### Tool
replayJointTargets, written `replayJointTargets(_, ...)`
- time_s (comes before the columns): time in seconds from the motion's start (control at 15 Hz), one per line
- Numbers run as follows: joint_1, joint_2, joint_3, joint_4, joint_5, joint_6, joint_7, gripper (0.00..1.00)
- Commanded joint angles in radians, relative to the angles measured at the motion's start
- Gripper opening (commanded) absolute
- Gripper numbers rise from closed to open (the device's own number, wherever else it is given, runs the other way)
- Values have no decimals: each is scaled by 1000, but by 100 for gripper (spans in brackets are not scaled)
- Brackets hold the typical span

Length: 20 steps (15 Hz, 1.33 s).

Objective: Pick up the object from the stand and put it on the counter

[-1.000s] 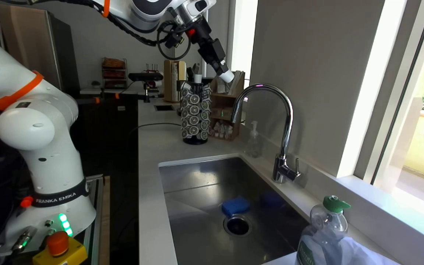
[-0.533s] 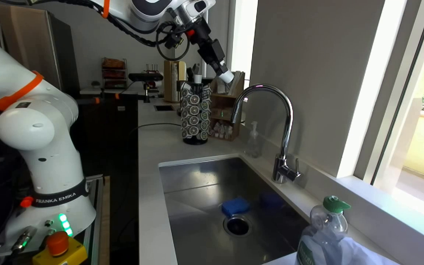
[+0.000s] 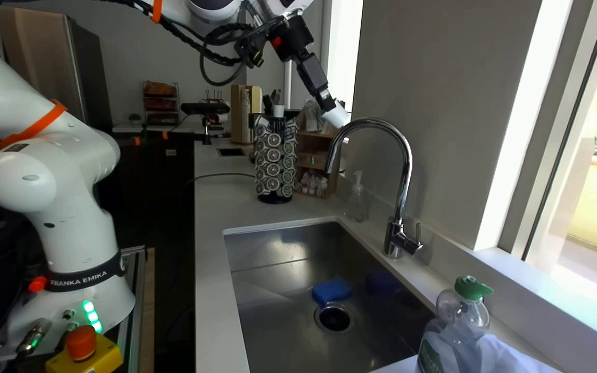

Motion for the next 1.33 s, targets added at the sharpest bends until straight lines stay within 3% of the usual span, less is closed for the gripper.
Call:
replayJointTargets(0.0, -50, 21, -50, 27, -1, -126, 54, 29)
replayJointTargets(0.53, -143, 81, -168, 64, 7, -349, 180, 29)
replayJointTargets(0.6, -112, 49, -170, 43, -5, -312, 128, 54)
replayJointTargets(1.27, -130, 77, -183, 55, -4, -320, 167, 54)
